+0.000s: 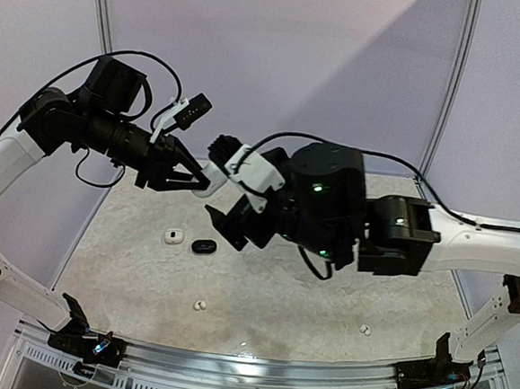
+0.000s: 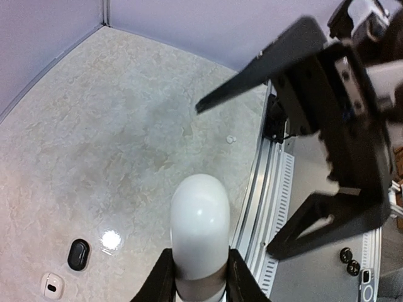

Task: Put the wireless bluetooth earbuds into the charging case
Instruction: Pass from the left arm to the right

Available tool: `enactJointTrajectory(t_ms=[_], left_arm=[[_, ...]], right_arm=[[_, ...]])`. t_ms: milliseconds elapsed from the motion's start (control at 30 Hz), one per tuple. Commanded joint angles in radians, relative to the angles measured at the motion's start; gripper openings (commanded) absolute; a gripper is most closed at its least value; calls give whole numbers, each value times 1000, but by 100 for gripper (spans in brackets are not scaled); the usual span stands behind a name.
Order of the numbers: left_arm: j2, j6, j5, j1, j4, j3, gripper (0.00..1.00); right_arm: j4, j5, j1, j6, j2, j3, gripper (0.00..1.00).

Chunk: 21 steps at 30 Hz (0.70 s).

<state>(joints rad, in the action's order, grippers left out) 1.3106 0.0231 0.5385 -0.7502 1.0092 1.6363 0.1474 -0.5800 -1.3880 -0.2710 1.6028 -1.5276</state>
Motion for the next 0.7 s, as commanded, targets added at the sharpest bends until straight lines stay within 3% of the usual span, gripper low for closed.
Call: enactJointTrajectory(t_ms=[0, 100, 267, 467, 667], left_arm=[[-20, 232, 35, -13, 119, 16, 0], [-18, 333, 43, -44, 184, 24, 0], [-33, 440, 5, -110, 250, 32, 0], [-49, 452, -13, -132, 246, 24, 0], [-51, 450, -12, -140, 242, 25, 0]], right_arm=[[113, 419, 71, 225, -215, 107, 99], [80, 596, 111, 328, -280, 164, 99], [140, 668, 152, 400, -240, 92, 97], [117, 845, 198, 480, -144, 30, 85], [142, 911, 198, 475, -37, -51, 70]])
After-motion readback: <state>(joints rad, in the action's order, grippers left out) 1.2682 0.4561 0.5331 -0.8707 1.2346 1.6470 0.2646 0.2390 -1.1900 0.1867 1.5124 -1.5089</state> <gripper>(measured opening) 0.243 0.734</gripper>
